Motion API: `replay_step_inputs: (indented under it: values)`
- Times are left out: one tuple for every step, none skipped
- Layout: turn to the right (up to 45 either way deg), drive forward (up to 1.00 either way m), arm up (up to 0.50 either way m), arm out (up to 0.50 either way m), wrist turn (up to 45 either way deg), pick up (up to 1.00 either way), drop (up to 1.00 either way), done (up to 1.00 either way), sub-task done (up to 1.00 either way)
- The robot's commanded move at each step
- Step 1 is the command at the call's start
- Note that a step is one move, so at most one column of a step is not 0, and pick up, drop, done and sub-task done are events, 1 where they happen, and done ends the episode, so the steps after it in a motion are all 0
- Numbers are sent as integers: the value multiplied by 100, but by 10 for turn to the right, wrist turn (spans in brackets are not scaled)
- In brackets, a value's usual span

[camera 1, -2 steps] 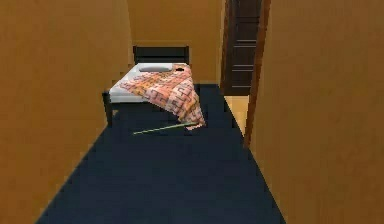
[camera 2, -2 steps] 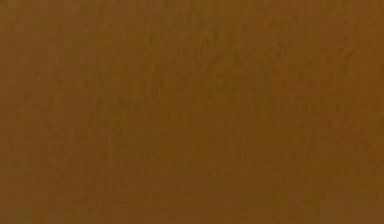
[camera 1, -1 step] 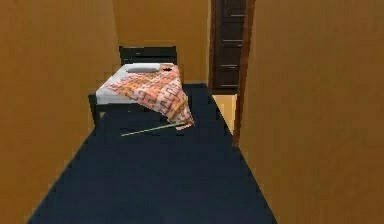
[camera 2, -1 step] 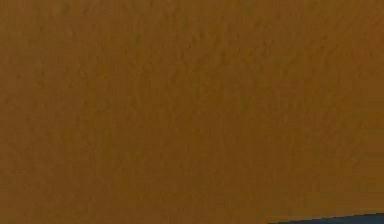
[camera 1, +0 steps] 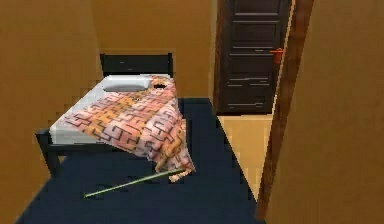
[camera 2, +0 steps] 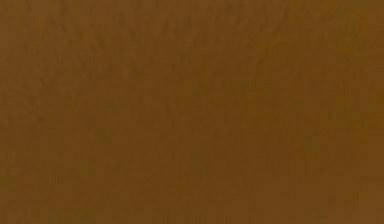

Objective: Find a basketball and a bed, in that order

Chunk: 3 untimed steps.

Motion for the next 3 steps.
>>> replay_step_inputs:
  values:
    - [0, 100, 0, 0, 0, 0, 0, 0, 0]
    - [-270, 0, 0, 0, 0, 0, 0, 0, 0]
    - [0, 0, 0, 0, 0, 0, 0, 100, 0]
